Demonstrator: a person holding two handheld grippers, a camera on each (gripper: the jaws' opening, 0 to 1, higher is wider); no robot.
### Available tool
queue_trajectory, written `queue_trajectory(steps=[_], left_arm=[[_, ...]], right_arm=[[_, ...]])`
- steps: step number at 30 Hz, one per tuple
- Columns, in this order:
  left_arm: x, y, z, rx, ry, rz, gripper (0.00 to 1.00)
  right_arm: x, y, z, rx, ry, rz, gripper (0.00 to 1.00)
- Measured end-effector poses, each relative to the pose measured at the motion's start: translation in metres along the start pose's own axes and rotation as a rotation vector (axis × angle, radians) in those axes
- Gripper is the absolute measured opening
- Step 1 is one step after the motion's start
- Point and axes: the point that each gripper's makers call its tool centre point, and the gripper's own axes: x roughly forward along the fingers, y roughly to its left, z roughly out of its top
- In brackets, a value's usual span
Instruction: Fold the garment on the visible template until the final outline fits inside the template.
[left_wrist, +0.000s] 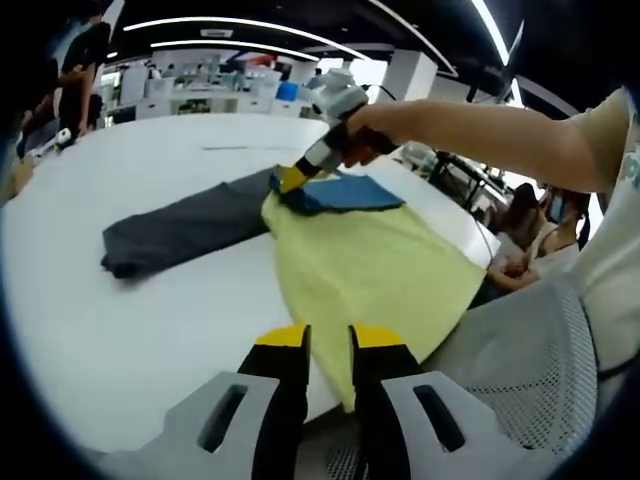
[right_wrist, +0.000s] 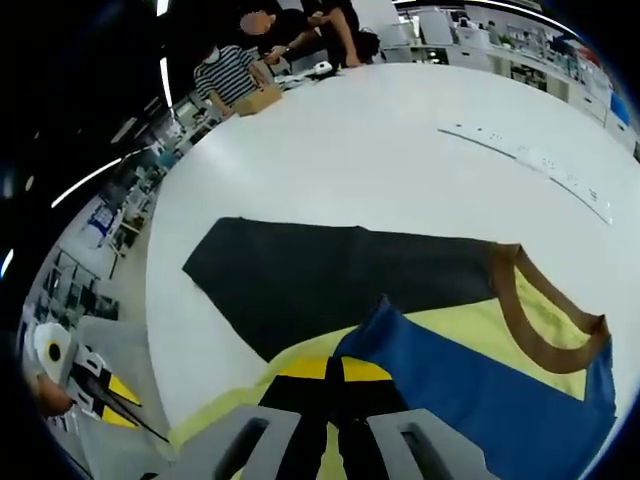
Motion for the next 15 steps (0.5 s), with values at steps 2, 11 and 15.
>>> queue_trajectory(steps=[2, 11, 15], left_arm=[[0.0, 0.0, 0.0, 0.001, 0.0, 0.0, 0.13], [0.001, -0.001, 0.0, 0.0, 0.004, -0.002, 0.13], [0.001, -0.001, 0.0, -0.004, 0.004, -0.002, 0.13]], right_arm=[[0.001, -0.001, 0.0, 0.0, 0.001, -0.003, 0.0], [-0.001, -0.005, 0.005, -0.026, -0.023, -0.017, 0.0], [-0.005, 0.0, 0.013, -0.032, -0.063, -0.006, 0.06]])
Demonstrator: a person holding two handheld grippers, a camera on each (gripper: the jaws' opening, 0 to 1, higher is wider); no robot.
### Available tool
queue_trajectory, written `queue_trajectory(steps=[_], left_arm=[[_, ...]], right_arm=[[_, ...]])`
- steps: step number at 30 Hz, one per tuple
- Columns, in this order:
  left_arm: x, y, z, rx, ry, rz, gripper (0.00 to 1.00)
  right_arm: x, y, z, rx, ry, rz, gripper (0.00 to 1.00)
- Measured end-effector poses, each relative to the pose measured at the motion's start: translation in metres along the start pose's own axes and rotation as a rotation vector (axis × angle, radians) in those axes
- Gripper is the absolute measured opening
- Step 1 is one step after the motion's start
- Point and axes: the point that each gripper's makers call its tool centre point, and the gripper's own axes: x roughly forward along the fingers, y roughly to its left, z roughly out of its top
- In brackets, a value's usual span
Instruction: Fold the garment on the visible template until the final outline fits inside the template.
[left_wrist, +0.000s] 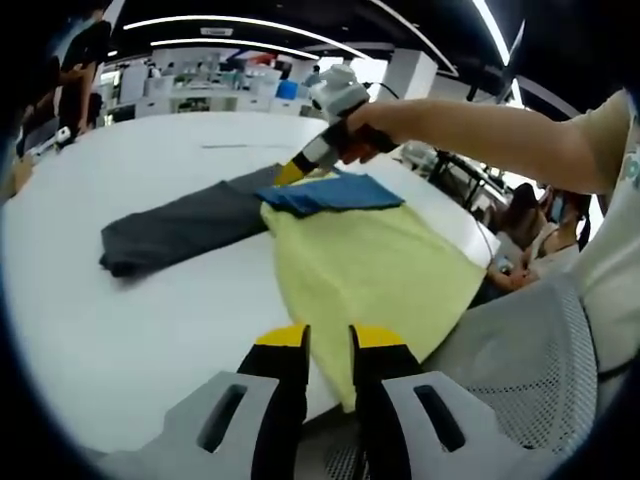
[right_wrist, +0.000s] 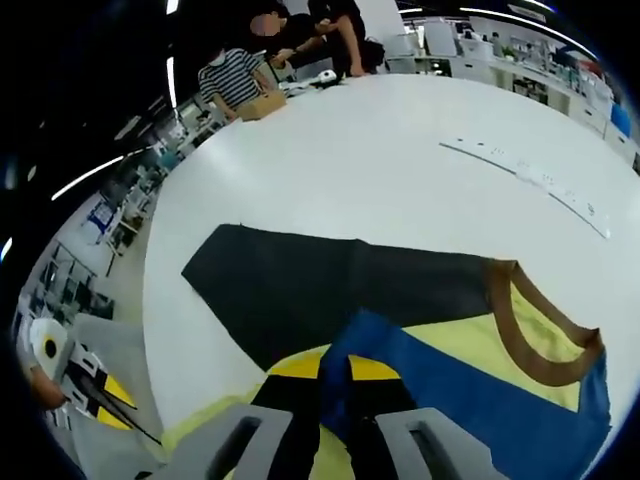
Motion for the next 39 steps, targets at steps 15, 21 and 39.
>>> queue_trajectory(steps=[15, 21, 39], left_arm=[[0.001, -0.001, -0.002, 0.007, 0.008, -0.002, 0.13], [0.0, -0.001, -0.003, 0.009, 0.012, -0.002, 0.13], [0.003, 0.003, -0.004, 0.011, 0.041, 0.014, 0.13]], right_arm=[[-0.03, -0.003, -0.011, -0.032, -0.045, -0.015, 0.21], [-0.055, -0.011, -0.019, -0.026, -0.097, -0.046, 0.29], [-0.128, -0.037, -0.073, -0.048, -0.192, -0.129, 0.39]])
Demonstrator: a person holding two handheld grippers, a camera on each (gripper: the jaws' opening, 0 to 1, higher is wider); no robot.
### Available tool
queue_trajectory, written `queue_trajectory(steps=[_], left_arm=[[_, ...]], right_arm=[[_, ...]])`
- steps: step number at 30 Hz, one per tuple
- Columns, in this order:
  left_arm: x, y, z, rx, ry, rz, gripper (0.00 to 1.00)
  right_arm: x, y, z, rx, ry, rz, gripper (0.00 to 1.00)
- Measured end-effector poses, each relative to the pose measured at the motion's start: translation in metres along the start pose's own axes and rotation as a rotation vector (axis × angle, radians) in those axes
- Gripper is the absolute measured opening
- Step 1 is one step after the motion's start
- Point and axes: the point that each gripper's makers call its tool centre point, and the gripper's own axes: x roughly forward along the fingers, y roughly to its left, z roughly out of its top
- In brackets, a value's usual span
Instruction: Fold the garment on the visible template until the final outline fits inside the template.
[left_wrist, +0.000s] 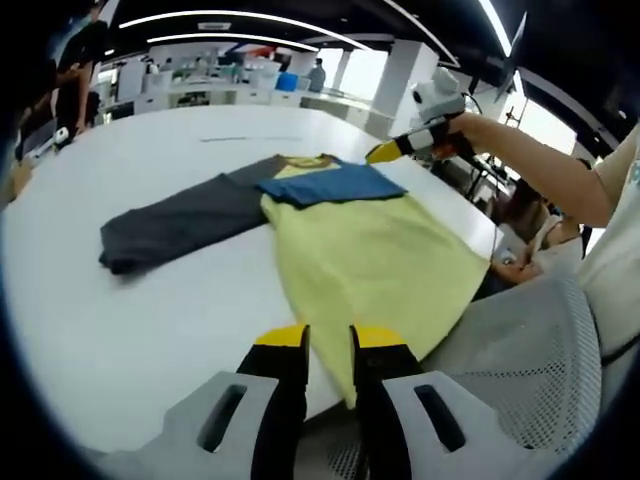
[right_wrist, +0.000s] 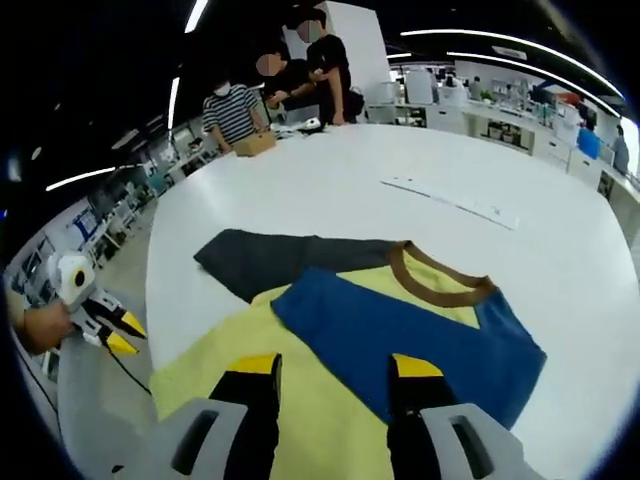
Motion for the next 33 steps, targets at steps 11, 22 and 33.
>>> queue_trajectory(steps=[11, 22, 33], left_arm=[[0.002, 0.01, 0.014, -0.006, -0.011, 0.028, 0.13], [0.004, 0.023, 0.028, -0.005, -0.027, 0.055, 0.13], [0.003, 0.038, 0.032, -0.017, -0.038, 0.088, 0.13]], right_arm=[[-0.033, -0.007, -0.034, 0.034, -0.033, -0.027, 0.4], [-0.05, -0.007, -0.052, 0.044, -0.047, -0.04, 0.4], [-0.062, -0.005, -0.064, 0.05, -0.054, -0.047, 0.4]])
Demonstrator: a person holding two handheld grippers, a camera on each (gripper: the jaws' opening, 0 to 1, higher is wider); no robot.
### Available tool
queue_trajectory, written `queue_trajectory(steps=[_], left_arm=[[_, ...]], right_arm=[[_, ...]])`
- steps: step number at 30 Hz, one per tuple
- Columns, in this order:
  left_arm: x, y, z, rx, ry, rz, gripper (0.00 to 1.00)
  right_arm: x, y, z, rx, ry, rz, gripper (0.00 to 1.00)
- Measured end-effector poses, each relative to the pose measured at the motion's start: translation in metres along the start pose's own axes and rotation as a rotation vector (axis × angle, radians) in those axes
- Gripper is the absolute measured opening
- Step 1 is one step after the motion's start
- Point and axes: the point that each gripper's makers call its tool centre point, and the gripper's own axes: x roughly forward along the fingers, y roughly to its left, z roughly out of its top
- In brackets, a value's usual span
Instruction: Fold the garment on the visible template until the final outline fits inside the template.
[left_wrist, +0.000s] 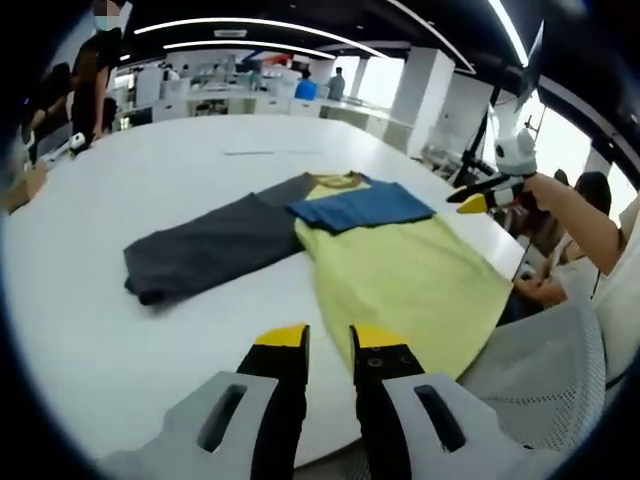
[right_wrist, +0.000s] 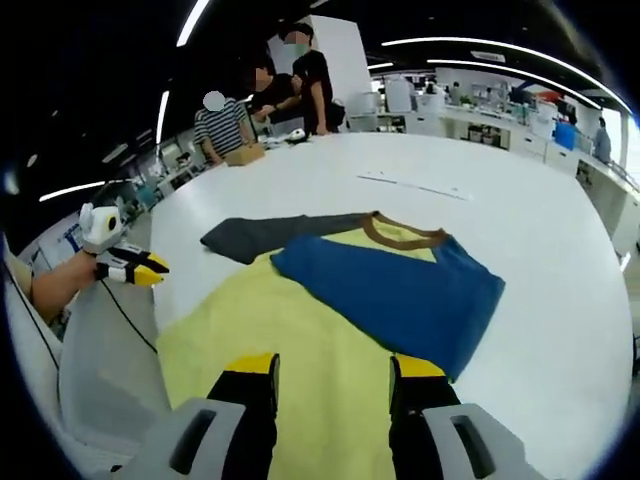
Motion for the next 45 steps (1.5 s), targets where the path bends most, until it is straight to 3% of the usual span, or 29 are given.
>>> queue_trajectory(steps=[7, 19, 31, 40, 45], left_arm=[[-0.003, 0.021, 0.003, -0.018, -0.009, 0.048, 0.14], [-0.011, 0.072, 0.009, -0.071, -0.031, 0.174, 0.13], [-0.027, 0.133, 0.023, -0.141, -0.096, 0.358, 0.1], [-0.02, 0.167, 0.019, -0.141, -0.035, 0.45, 0.06], [-0.01, 0.184, 0.015, -0.156, -0.013, 0.464, 0.06]], right_arm=[[-0.004, 0.001, -0.009, 0.004, 0.0, -0.003, 0.4], [-0.021, -0.008, -0.03, 0.023, 0.017, -0.024, 0.41], [-0.031, -0.02, -0.045, 0.054, 0.027, -0.048, 0.4], [-0.032, -0.024, -0.049, 0.063, 0.034, -0.057, 0.4], [-0.034, -0.026, -0.051, 0.075, 0.034, -0.064, 0.4]])
